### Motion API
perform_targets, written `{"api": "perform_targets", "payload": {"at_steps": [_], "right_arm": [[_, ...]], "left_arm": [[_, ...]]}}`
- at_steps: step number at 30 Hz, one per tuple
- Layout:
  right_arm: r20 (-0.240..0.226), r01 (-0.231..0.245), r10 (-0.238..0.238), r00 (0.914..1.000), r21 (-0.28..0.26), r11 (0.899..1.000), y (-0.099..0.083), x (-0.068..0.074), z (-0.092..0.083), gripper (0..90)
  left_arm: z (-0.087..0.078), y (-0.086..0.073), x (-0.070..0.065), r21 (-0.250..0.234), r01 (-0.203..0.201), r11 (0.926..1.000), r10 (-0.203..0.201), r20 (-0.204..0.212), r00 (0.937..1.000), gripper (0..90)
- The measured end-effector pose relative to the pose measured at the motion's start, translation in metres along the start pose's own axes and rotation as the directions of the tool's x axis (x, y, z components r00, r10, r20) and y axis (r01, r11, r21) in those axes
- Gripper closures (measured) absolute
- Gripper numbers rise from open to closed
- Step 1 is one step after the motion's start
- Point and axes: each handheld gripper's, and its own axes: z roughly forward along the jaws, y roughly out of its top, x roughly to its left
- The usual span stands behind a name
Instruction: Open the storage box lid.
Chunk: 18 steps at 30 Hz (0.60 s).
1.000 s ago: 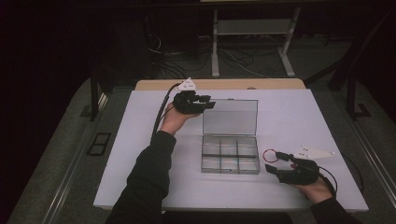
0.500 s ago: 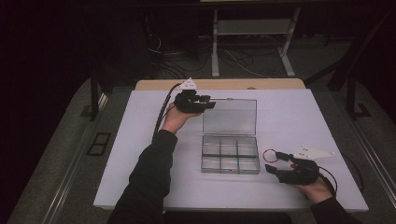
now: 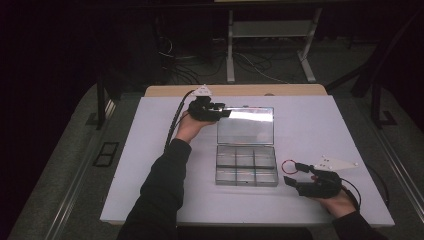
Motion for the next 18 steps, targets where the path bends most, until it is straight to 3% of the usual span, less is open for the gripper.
{"api": "perform_targets", "payload": {"at_steps": [18], "right_arm": [[0.002,-0.003,0.003,1.0,-0.002,1.0,0.0,-0.001,0.0,30.0]], "left_arm": [[0.016,-0.012,0.008,0.023,0.069,0.9974,-0.069,-0.009,0.9976,46.0]]}}
